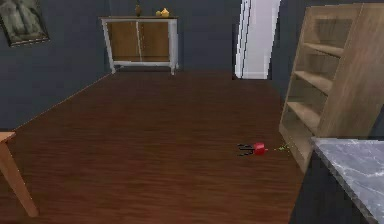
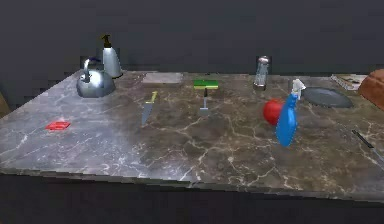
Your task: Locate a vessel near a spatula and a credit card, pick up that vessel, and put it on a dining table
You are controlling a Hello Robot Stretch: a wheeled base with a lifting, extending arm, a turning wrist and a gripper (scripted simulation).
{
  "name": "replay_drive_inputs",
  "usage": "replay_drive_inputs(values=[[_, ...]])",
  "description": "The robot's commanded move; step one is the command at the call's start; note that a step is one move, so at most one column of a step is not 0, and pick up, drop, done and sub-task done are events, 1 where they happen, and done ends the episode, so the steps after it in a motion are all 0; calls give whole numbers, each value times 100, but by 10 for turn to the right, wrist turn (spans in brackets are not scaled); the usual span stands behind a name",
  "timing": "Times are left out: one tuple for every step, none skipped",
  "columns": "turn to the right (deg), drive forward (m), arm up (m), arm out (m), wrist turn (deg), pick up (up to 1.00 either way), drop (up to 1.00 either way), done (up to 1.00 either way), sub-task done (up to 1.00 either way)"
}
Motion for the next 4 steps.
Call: replay_drive_inputs(values=[[-210, 0, 0, 0, 0, 0, 0, 0, 0], [450, 0, 0, 0, 0, 0, 0, 0, 0], [60, 0, 0, 0, 0, 0, 0, 0, 0], [0, 30, 0, 0, 0, 0, 0, 0, 0]])
